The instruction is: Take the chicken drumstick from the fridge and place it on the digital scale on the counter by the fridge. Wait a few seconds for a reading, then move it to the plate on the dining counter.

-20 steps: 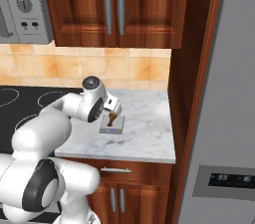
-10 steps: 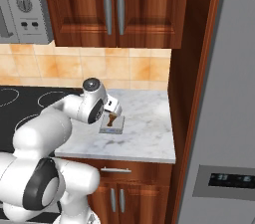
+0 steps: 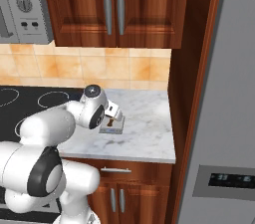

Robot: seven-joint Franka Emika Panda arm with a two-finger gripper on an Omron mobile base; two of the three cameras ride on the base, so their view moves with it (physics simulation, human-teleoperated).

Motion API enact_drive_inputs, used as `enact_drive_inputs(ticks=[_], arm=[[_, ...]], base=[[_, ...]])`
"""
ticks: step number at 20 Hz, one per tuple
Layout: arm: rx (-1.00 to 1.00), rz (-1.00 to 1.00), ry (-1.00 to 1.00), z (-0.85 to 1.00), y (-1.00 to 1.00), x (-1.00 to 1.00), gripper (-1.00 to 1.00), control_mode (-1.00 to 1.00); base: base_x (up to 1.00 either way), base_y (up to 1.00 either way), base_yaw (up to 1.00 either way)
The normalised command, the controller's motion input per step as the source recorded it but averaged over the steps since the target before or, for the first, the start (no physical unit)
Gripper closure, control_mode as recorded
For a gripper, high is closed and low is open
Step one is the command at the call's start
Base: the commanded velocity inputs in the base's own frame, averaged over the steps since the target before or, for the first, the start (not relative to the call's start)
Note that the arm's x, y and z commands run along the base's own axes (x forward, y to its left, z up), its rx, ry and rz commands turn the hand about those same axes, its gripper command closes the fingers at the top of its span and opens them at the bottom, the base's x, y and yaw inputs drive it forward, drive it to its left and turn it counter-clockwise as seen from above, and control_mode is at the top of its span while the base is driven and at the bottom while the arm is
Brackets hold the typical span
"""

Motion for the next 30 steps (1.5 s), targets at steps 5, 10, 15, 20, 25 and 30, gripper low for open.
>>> enact_drive_inputs(ticks=[5,10,15,20,25,30], arm=[[-0.04,0.00,0.00,-0.37,0.00,0.23,-1.00,-1.00],[0.00,0.00,0.00,-0.17,0.00,0.36,-1.00,-1.00],[0.00,0.00,0.00,-0.17,0.00,0.50,-1.00,-1.00],[0.00,0.00,0.01,-0.24,0.00,0.42,-1.00,-1.00],[0.00,0.00,0.01,-0.32,0.00,0.36,-1.00,-1.00],[0.00,0.00,0.00,-0.29,-0.01,0.28,-1.00,-1.00]], base=[[0.00,0.00,0.00],[0.00,0.00,0.00],[0.00,0.00,0.00],[0.00,0.00,0.00],[0.00,0.00,0.00],[0.00,0.00,0.00]])
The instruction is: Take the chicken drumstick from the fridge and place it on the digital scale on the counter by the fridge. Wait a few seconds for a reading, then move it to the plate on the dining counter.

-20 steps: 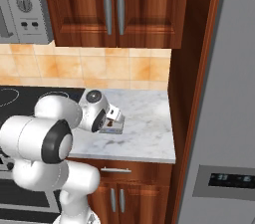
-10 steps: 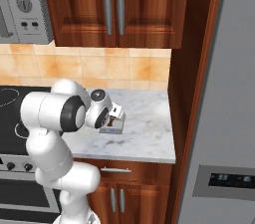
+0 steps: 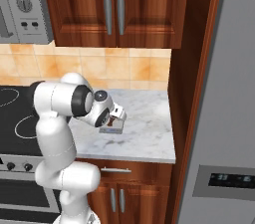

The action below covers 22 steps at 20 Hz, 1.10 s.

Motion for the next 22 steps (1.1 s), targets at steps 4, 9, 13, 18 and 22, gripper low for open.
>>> enact_drive_inputs(ticks=[4,9,13,18,22], arm=[[0.00,0.00,0.00,-0.31,-0.01,0.10,1.00,-1.00],[0.00,0.00,0.00,-0.30,0.00,0.01,1.00,-1.00],[0.00,0.00,0.00,-0.17,0.00,0.00,1.00,-1.00],[0.00,-0.01,-0.09,0.62,0.00,-0.50,1.00,-1.00],[0.00,0.00,-0.08,1.00,0.00,-0.85,1.00,-1.00]], base=[[0.00,0.00,0.00],[0.00,0.00,0.00],[0.00,0.00,0.00],[0.00,0.00,0.00],[0.00,0.00,0.00]])
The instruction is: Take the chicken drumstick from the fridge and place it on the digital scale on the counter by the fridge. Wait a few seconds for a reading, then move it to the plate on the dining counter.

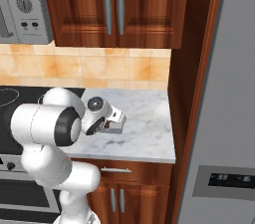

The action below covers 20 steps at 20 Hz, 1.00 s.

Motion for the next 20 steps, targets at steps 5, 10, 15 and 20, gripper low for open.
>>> enact_drive_inputs(ticks=[5,10,15,20], arm=[[0.00,0.00,0.00,1.00,0.00,-0.59,1.00,-1.00],[0.00,0.00,0.01,1.00,0.00,-0.10,1.00,-1.00],[0.00,0.00,0.11,1.00,0.00,-0.10,1.00,-1.00],[0.00,0.00,0.14,0.82,0.00,-0.66,1.00,-1.00]], base=[[0.00,0.00,0.00],[0.00,0.00,0.00],[0.00,0.00,0.00],[0.00,0.00,0.00]])
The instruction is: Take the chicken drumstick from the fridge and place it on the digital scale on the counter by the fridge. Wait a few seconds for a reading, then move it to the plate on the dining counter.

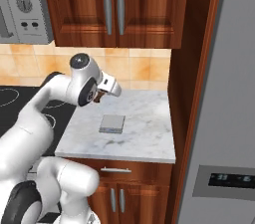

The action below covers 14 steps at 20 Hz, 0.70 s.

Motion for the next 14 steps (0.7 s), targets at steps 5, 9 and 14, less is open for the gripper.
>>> enact_drive_inputs(ticks=[5,9,14], arm=[[0.00,0.00,0.01,0.15,0.00,-1.00,1.00,-1.00],[0.00,-0.07,0.00,-0.06,0.00,-0.96,1.00,-1.00],[0.00,-0.17,0.00,-0.08,0.00,-0.60,1.00,1.00]], base=[[0.00,0.00,0.00],[0.00,0.00,0.00],[-0.13,0.00,-0.06]])
